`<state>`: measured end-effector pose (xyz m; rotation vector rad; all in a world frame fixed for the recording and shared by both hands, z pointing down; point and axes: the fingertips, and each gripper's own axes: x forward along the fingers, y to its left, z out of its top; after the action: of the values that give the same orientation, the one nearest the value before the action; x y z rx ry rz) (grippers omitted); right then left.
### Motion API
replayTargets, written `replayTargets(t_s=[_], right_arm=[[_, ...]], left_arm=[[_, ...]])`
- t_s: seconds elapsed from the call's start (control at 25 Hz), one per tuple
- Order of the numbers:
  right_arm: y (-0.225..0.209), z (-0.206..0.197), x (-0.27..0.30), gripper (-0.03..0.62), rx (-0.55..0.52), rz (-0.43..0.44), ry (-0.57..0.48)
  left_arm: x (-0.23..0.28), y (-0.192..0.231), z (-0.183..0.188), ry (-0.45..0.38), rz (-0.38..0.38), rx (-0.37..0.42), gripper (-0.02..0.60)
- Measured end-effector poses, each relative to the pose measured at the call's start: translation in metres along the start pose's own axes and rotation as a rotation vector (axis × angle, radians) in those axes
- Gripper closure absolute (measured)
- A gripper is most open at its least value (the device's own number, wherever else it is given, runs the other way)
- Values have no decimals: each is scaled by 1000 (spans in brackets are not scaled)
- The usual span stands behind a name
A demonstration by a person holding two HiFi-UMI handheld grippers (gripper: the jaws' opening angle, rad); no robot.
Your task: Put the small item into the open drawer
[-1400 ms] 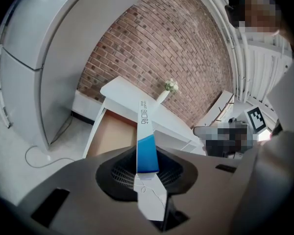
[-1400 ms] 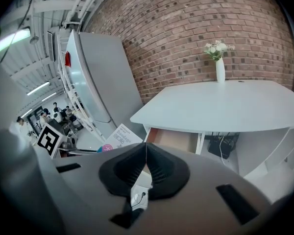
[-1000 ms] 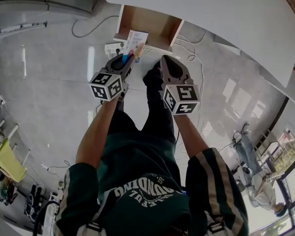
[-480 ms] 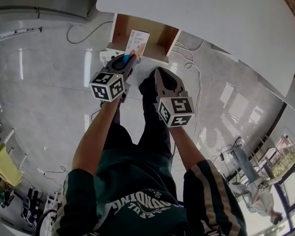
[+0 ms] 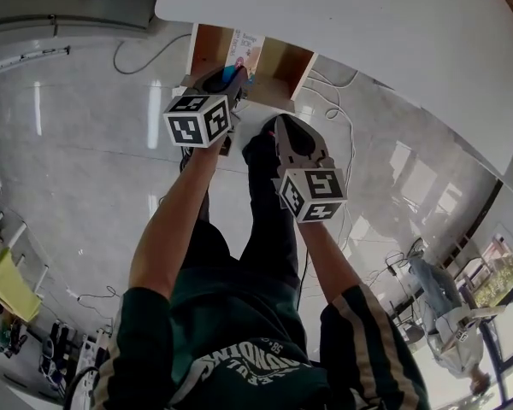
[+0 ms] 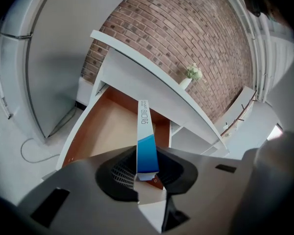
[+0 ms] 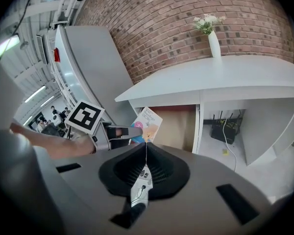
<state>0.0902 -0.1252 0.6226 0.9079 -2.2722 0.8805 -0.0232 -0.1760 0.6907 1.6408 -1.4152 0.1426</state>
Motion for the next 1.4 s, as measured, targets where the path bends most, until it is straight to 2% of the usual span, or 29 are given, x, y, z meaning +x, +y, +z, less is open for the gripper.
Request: replayTargets(t_s=[0.28, 0.64, 1.4], right_arm=[[-17, 1, 1, 568, 23, -21, -3], [-25, -5, 15, 569, 57, -25, 8], [-41, 0, 19, 568, 70, -50, 12]], left_arm=[[25, 3, 13, -18, -8, -42, 491], [63, 13, -4, 65, -5, -11, 491], [104, 26, -11, 103, 0, 7, 491]])
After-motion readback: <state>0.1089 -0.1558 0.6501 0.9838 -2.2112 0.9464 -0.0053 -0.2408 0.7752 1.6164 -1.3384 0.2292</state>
